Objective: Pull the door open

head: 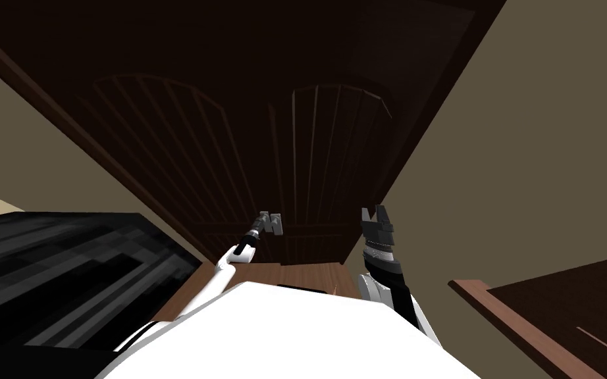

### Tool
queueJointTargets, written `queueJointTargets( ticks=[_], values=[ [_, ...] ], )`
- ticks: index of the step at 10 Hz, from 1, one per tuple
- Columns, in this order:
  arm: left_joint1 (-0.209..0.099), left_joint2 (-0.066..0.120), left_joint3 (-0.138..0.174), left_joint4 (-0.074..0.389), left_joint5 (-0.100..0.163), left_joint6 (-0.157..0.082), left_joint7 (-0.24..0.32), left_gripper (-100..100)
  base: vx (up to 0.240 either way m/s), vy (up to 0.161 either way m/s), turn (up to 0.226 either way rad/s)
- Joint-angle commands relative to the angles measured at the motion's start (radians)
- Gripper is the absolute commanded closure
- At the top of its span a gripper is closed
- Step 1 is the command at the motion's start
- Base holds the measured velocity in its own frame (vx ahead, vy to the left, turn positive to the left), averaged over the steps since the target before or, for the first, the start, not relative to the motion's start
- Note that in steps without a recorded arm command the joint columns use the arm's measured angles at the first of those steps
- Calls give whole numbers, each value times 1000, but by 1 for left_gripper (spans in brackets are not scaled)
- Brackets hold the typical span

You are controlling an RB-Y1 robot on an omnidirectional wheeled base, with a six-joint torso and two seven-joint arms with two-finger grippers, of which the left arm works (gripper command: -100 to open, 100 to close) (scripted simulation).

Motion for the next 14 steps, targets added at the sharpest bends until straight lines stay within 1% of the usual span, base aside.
queueJointTargets(
  ticks=[1, 4, 5, 6, 7, 8, 11, 14],
  values=[
    [1, 1, 1, 0, 0, 1, 0, 100, -27, 18, -29],
    [1, 1, 1, 0, 0, 1, 0, 100, -7, 3, -3],
    [20, 19, 18, 10, 3, 3, 1, 100, -102, 112, 98],
    [20, 19, 18, 10, 3, 3, 1, 100, -123, 113, 125],
    [36, 37, 33, 15, 6, 3, 4, 100, -171, 111, 186],
    [21, 41, 20, 29, 7, -7, 12, -100, -199, 67, 67],
    [33, 39, 3, 13, 6, -14, 20, -100, -184, -53, -12],
    [36, 28, -27, -10, 2, -25, 28, -100, -174, -56, -47]
  ],
)
